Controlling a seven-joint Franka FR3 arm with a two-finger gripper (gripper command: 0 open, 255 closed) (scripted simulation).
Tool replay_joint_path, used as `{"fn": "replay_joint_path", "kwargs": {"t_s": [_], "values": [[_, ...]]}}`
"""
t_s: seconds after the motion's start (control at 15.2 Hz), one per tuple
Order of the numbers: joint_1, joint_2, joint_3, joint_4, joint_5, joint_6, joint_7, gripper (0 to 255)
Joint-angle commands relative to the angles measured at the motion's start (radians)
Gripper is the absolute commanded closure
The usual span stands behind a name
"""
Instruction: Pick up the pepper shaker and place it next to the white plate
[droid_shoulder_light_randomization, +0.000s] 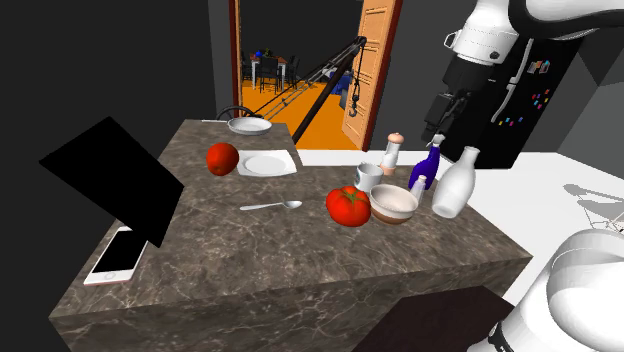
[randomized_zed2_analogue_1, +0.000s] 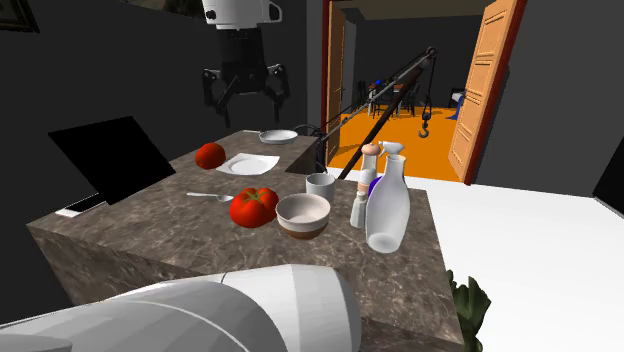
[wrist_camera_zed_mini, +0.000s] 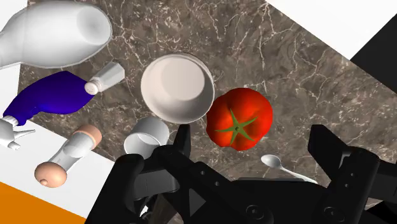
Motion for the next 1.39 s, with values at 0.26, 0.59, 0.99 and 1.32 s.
{"fn": "replay_joint_path", "kwargs": {"t_s": [0.26, 0.59, 0.99, 1.32], "values": [[-0.023, 0.073, -0.081, -0.015, -0.027, 0.066, -0.069, 0], [-0.046, 0.19, -0.182, -0.008, -0.049, 0.149, -0.156, 0], [-0.064, 0.363, -0.3, 0.036, -0.047, 0.24, -0.269, 0], [-0.071, 0.532, -0.393, 0.102, -0.009, 0.304, -0.376, 0]]}}
